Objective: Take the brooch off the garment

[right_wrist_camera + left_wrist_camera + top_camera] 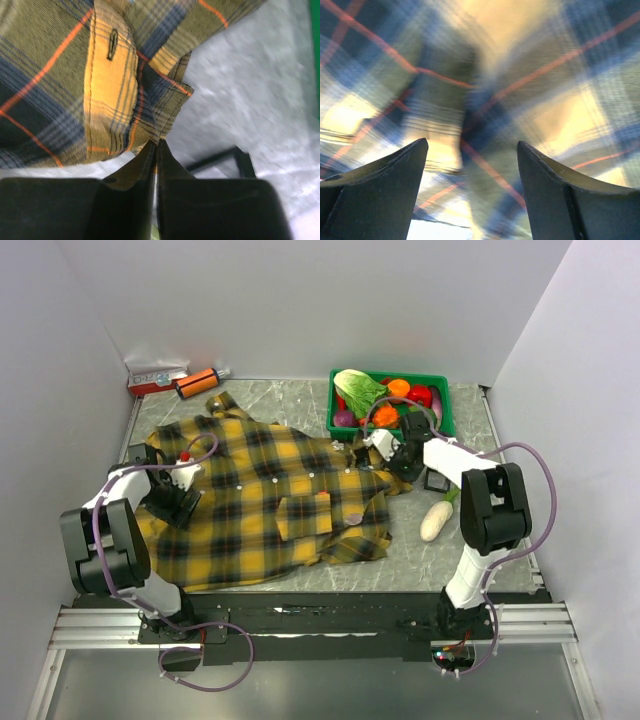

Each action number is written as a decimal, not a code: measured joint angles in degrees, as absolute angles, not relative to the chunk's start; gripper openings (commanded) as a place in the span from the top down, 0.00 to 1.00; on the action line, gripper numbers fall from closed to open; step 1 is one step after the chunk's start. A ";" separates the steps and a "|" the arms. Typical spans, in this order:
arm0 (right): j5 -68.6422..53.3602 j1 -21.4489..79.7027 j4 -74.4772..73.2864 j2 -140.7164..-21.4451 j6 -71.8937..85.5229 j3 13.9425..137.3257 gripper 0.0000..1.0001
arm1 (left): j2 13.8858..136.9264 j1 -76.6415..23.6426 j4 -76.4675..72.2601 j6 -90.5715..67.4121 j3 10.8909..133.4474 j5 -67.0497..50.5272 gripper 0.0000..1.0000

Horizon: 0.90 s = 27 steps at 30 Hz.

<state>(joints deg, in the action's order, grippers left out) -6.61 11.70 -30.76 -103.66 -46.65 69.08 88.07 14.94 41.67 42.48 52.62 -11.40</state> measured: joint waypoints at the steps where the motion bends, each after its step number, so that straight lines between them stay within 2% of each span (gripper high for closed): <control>1: -6.42 11.35 -31.03 -103.53 -46.57 69.21 0.63 | 88.73 14.94 41.63 42.28 53.12 -11.79 0.25; 2: -6.48 11.25 -31.68 -103.46 -46.72 69.63 0.57 | 89.32 14.94 41.65 42.17 53.69 -12.19 0.25; 7: -11.73 14.41 -36.64 -100.20 -45.82 73.30 0.47 | 90.76 14.92 45.93 40.93 60.55 -16.71 0.21; 13: -18.31 20.80 -36.60 -89.54 -44.95 73.80 0.47 | 95.31 13.30 43.92 33.19 81.84 -23.00 0.24; 18: -19.66 23.33 -34.11 -95.57 -42.24 76.64 0.47 | 112.01 11.62 39.07 23.33 102.45 -27.49 0.26; 23: -17.78 23.66 -32.49 -106.26 -39.75 78.11 0.47 | 124.99 11.18 38.96 17.10 104.16 -27.14 0.27; 27: -15.86 24.56 -32.34 -108.20 -38.54 78.08 0.46 | 123.28 12.32 38.33 17.26 94.87 -25.10 0.26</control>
